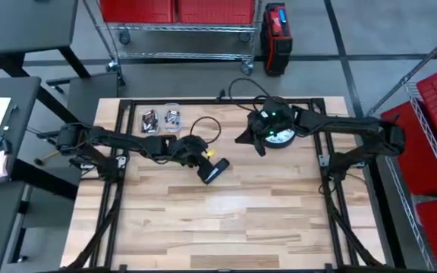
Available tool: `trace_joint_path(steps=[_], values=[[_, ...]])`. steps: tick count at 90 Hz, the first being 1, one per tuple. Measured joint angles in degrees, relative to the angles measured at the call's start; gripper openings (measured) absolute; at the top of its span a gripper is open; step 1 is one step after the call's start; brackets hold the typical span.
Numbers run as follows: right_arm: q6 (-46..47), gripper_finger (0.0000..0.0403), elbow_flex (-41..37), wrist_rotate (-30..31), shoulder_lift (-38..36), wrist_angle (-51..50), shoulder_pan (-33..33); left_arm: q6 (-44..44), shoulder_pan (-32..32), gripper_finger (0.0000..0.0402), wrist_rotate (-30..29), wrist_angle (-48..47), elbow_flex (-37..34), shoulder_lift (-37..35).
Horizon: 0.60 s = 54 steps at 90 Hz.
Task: Insert battery
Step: Move the remote to the top
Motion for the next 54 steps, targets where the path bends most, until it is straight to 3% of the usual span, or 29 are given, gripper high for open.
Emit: trace_joint_path(steps=[20,36,54], values=[[-1.42,0.0000,0.02,0.09,0.00,-2.45,0.00,5.37,-3.46,0.0276,-1.72,-2.69,3.40,6.59],[-1.51,0.0000,0.02,0.20,0.00,-4.11,0.00,4.80,-5.16,0.0270,-7.16,-8.48,7.88,12.97],[-1.77,0.0000,0.02,0.24,0.00,-5.75,0.00,1.19,-5.47,0.0269,-8.21,-10.45,8.80,18.09]])
